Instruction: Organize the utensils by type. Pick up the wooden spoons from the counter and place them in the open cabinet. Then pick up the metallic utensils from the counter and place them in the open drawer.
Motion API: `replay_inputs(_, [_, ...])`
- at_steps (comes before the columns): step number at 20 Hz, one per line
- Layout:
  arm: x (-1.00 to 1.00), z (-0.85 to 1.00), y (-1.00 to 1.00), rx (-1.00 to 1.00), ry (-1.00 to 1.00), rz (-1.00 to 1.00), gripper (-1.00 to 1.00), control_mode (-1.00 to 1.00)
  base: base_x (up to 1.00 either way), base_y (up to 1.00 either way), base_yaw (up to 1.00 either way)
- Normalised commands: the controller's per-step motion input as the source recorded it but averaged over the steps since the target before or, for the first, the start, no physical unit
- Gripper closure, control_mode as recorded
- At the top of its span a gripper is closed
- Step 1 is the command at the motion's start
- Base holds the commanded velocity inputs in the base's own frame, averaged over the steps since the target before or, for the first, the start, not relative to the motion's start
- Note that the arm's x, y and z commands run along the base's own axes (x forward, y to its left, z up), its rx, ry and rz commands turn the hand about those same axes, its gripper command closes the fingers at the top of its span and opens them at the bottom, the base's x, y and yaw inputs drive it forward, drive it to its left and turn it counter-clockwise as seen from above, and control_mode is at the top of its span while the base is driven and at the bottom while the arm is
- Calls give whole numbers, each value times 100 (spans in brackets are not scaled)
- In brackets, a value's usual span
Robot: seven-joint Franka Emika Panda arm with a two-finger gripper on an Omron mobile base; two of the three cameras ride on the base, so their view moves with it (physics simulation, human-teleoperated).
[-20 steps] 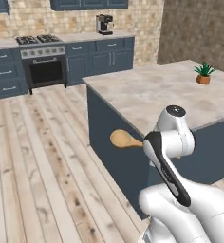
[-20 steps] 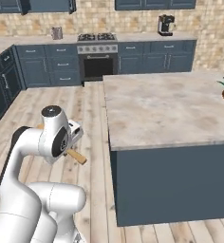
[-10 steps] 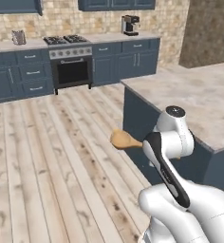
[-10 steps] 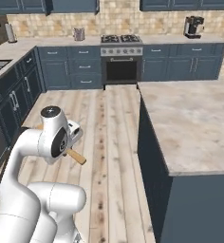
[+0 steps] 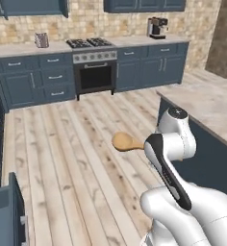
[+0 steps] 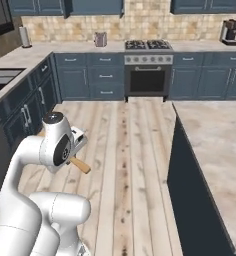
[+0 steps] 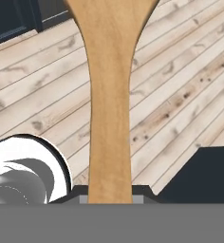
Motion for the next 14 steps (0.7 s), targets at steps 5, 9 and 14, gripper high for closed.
replay_inputs(5, [0, 0, 0, 0, 0, 0, 100, 100, 98, 22, 18])
replay_inputs(9, [0, 0, 0, 0, 0, 0, 100, 100, 97, 16, 23])
replay_inputs(14, [0, 0, 0, 0, 0, 0, 100, 100, 97, 16, 18])
